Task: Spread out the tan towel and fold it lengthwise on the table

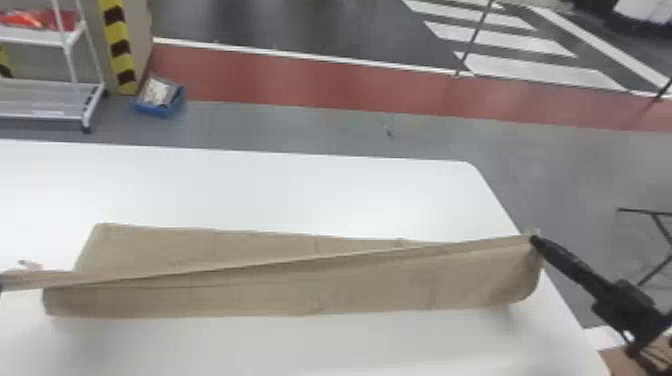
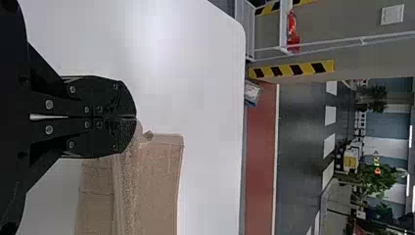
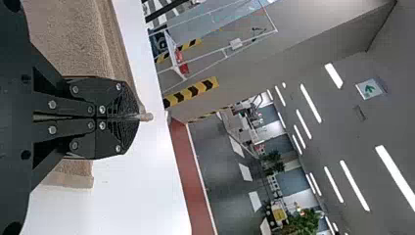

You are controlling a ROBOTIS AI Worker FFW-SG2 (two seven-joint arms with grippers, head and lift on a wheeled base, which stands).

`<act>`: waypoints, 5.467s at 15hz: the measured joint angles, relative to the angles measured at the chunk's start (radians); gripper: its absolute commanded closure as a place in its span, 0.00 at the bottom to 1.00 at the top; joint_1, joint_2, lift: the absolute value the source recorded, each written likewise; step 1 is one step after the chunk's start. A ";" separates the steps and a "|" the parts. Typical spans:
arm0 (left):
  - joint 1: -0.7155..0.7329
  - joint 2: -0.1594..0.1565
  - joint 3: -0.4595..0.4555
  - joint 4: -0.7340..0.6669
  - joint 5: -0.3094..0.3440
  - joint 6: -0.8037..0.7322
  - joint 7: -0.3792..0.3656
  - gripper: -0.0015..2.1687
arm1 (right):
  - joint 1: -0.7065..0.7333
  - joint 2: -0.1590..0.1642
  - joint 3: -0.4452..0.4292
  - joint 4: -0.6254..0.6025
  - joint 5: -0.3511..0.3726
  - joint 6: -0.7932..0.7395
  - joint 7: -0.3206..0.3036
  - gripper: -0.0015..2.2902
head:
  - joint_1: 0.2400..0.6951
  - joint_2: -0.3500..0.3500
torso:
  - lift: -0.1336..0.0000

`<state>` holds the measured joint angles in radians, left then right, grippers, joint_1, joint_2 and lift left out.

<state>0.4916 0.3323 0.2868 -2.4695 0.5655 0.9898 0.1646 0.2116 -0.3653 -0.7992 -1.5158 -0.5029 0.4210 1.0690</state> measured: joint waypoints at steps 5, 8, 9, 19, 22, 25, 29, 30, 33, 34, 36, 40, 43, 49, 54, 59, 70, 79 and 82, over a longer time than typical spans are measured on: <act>-0.145 0.010 -0.087 0.073 -0.065 0.018 0.010 0.71 | -0.016 0.004 0.004 0.075 0.007 -0.102 -0.016 0.58 | 1.00 0.07 | 0.07; -0.268 0.011 -0.189 0.151 -0.125 0.091 0.011 0.71 | -0.017 0.010 -0.013 0.087 0.011 -0.118 -0.035 0.58 | 1.00 0.03 | 0.07; -0.310 0.009 -0.231 0.184 -0.149 0.106 0.011 0.71 | -0.017 0.012 -0.015 0.091 0.012 -0.128 -0.040 0.58 | 1.00 0.01 | 0.07; -0.524 -0.009 -0.428 0.394 -0.263 0.126 0.012 0.71 | -0.035 0.023 -0.014 0.148 0.030 -0.240 -0.158 0.58 | 1.00 0.00 | 0.07; -0.556 -0.009 -0.441 0.419 -0.267 0.126 0.012 0.71 | -0.073 0.019 -0.004 0.170 0.060 -0.249 -0.203 0.58 | 1.00 0.00 | 0.07; -0.600 -0.009 -0.471 0.474 -0.280 0.126 0.013 0.37 | -0.142 0.014 0.022 0.220 0.126 -0.249 -0.241 0.35 | 1.00 0.00 | 0.07; -0.638 -0.016 -0.502 0.558 -0.295 0.070 0.009 0.05 | -0.184 0.007 0.087 0.276 0.170 -0.264 -0.343 0.10 | 1.00 0.00 | 0.07; -0.646 -0.018 -0.512 0.580 -0.294 0.006 0.014 0.05 | -0.191 0.006 0.103 0.285 0.181 -0.273 -0.358 0.09 | 1.00 0.00 | 0.07; -0.638 -0.022 -0.524 0.605 -0.280 -0.174 0.025 0.06 | -0.193 0.010 0.116 0.275 0.186 -0.291 -0.361 0.09 | 1.00 0.00 | 0.07; -0.633 -0.021 -0.523 0.603 -0.277 -0.190 0.025 0.06 | -0.188 0.011 0.117 0.262 0.183 -0.291 -0.358 0.09 | 1.00 0.00 | 0.07; -0.625 -0.016 -0.516 0.594 -0.270 -0.200 0.025 0.06 | -0.190 0.005 0.118 0.248 0.185 -0.262 -0.348 0.09 | 1.00 0.00 | 0.07; -0.613 -0.009 -0.513 0.579 -0.267 -0.203 0.043 0.06 | -0.273 -0.032 0.170 0.252 0.223 -0.122 -0.318 0.11 | 1.00 0.00 | 0.07; -0.576 -0.006 -0.496 0.532 -0.247 -0.202 0.035 0.07 | -0.366 -0.033 0.247 0.262 0.275 -0.057 -0.319 0.15 | 1.00 0.06 | 0.07; -0.532 0.020 -0.468 0.513 -0.213 -0.205 -0.041 0.11 | -0.472 -0.022 0.380 0.330 0.396 -0.011 -0.321 0.18 | 1.00 0.13 | 0.07; -0.529 0.024 -0.469 0.509 -0.214 -0.209 -0.055 0.11 | -0.450 -0.028 0.377 0.335 0.445 0.037 -0.320 0.18 | 1.00 0.11 | 0.07; -0.529 0.016 -0.498 0.534 -0.215 -0.271 -0.075 0.11 | -0.458 -0.030 0.386 0.372 0.464 0.014 -0.317 0.22 | 1.00 0.09 | 0.07; -0.526 0.026 -0.521 0.532 -0.218 -0.300 -0.077 0.11 | -0.489 -0.033 0.423 0.384 0.505 0.084 -0.314 0.46 | 1.00 0.09 | 0.07; -0.505 0.031 -0.518 0.506 -0.224 -0.300 -0.073 0.11 | -0.502 -0.042 0.410 0.396 0.479 0.130 -0.287 0.50 | 1.00 0.08 | 0.07; -0.498 0.031 -0.517 0.503 -0.228 -0.300 -0.071 0.11 | -0.497 -0.036 0.401 0.392 0.471 0.152 -0.287 0.04 | 1.00 0.08 | 0.07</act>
<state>-0.0064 0.3636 -0.2301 -1.9663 0.3376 0.6897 0.0936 -0.2857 -0.4009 -0.3980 -1.1242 -0.0319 0.5733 0.7823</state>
